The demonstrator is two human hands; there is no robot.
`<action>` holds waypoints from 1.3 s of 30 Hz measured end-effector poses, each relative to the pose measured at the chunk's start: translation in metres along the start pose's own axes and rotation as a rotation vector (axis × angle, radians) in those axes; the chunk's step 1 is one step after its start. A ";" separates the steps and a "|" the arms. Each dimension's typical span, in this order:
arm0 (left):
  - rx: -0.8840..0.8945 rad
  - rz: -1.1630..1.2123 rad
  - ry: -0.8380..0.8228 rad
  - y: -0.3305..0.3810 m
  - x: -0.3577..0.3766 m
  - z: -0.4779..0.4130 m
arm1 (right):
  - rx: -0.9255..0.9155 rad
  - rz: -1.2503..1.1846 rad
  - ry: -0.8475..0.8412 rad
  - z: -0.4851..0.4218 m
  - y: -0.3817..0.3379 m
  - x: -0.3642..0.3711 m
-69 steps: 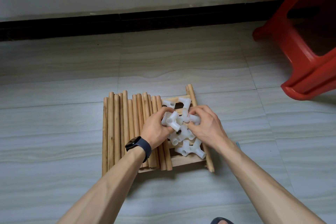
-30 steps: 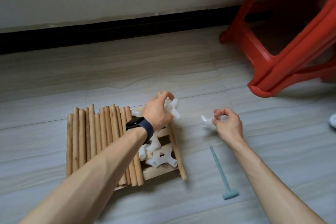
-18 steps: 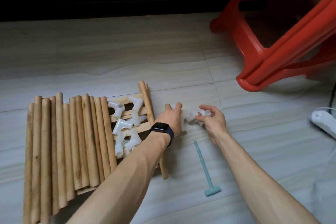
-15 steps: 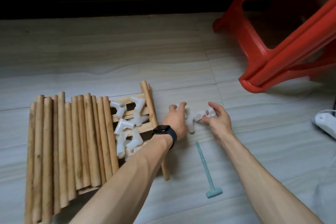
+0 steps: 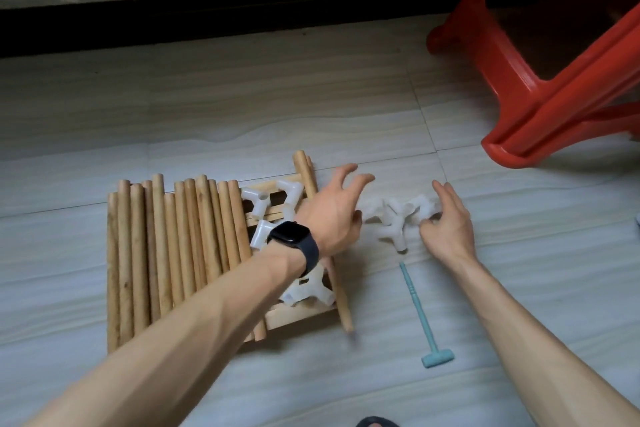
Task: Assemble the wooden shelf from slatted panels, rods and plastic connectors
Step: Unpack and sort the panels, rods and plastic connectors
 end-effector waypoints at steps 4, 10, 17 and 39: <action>-0.078 -0.077 0.079 -0.060 -0.059 0.051 | -0.249 0.108 0.120 0.036 -0.053 -0.003; -0.271 -0.230 -0.141 -0.125 -0.049 0.118 | -0.536 0.087 -0.113 0.107 -0.139 0.065; -0.193 -0.276 -0.173 -0.110 0.000 0.126 | -0.583 0.468 -0.306 0.150 -0.146 0.119; -0.172 -0.262 -0.068 -0.116 -0.010 0.120 | -0.581 0.554 -0.420 0.152 -0.141 0.136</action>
Point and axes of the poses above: each hand's wrist, its own z-axis away from the middle knuckle, its own x-axis out of the palm, y = z × x, the point moved 9 cm from there along -z, towards the middle knuckle, and after that the axes turned 4 degrees about -y, right-handed, at the moved point
